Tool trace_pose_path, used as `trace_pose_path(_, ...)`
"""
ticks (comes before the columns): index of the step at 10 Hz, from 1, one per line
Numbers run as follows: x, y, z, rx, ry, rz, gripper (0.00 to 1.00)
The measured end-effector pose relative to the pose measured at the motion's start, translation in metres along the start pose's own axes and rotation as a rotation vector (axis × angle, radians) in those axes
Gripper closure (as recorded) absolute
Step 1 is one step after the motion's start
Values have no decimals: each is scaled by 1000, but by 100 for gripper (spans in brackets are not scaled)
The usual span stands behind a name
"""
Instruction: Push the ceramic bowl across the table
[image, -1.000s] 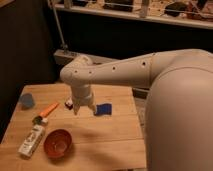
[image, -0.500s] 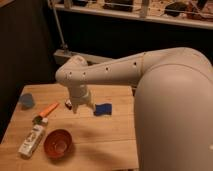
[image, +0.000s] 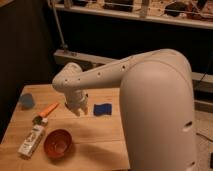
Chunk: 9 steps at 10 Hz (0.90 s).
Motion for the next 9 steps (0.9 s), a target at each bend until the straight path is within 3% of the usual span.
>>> trace_pose_path(1,0,7,10,16,4,-33,90)
trace_pose_path(3,-1,18,25,56,11,-86,100)
trace_pose_path(7,-2,36,54,137,5,-178,100)
trace_pose_path(9,1,51,65,151,-2,-233,100)
